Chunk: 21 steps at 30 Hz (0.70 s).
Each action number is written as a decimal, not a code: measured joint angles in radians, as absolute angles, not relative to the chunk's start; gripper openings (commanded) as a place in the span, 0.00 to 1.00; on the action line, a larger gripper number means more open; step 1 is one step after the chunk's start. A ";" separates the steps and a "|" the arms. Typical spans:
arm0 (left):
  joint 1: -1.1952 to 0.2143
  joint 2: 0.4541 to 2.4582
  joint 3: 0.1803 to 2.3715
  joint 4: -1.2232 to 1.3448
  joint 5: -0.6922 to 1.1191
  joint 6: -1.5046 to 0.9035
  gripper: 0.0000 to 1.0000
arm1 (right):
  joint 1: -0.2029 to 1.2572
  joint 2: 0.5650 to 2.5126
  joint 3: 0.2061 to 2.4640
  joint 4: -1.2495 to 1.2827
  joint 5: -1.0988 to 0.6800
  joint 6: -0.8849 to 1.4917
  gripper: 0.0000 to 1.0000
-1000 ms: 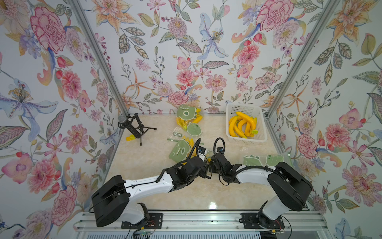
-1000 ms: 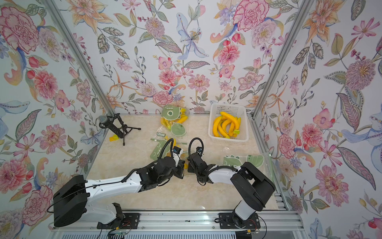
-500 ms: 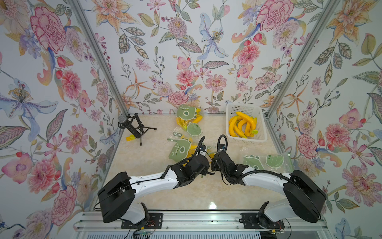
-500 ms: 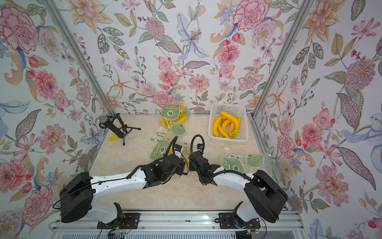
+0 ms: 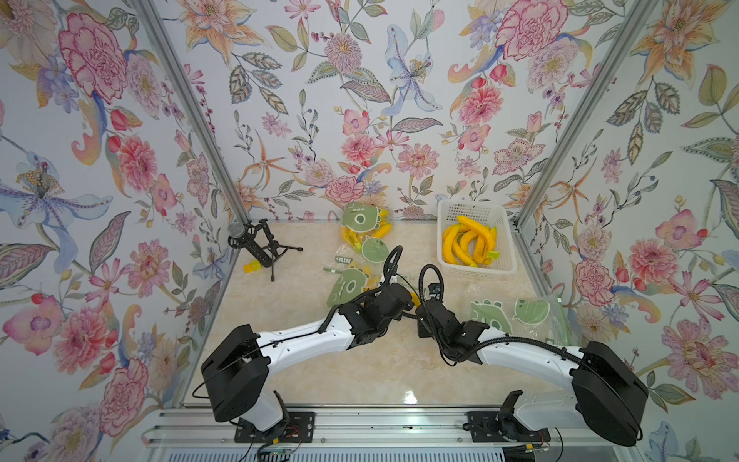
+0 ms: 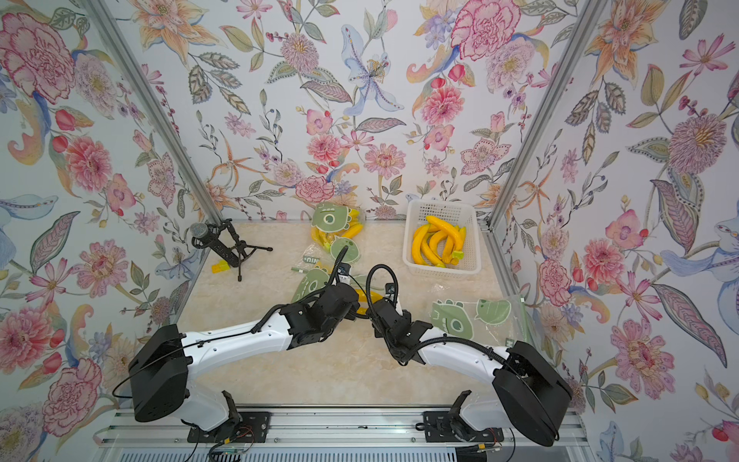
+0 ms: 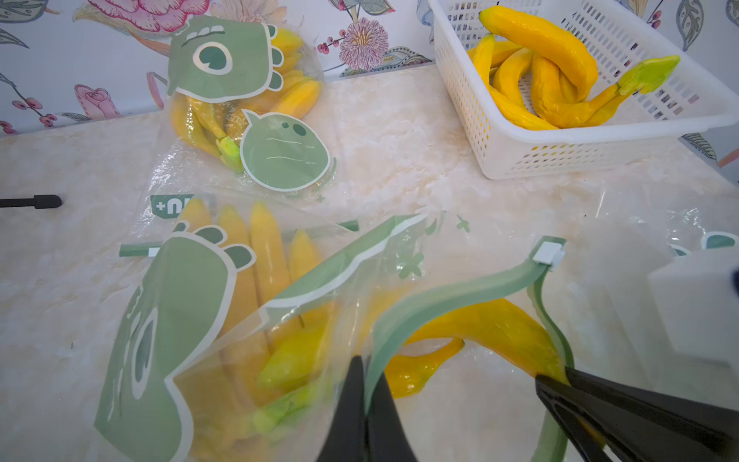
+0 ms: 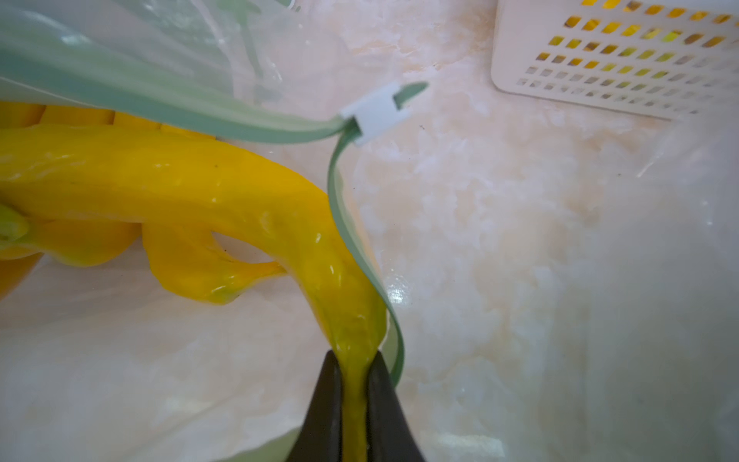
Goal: Open the zip-top bag and take out the banana
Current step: Pick up the banana from the zipper food storage bag.
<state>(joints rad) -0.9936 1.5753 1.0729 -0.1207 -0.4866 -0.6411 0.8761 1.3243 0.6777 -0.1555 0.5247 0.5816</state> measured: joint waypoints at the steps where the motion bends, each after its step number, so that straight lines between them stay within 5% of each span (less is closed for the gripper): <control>1: -0.987 1.589 1.075 -0.128 -0.486 -0.645 0.00 | 0.876 1.314 0.678 -0.165 0.537 0.577 0.08; 21: -0.861 1.629 1.080 -0.175 -0.456 -0.685 0.01 | 0.828 1.104 0.641 -0.223 0.689 0.421 0.04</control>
<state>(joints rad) -0.8612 1.6287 1.0801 -0.1753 -0.4561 -0.6846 0.8280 1.1042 0.6411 -0.2230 0.6891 0.4210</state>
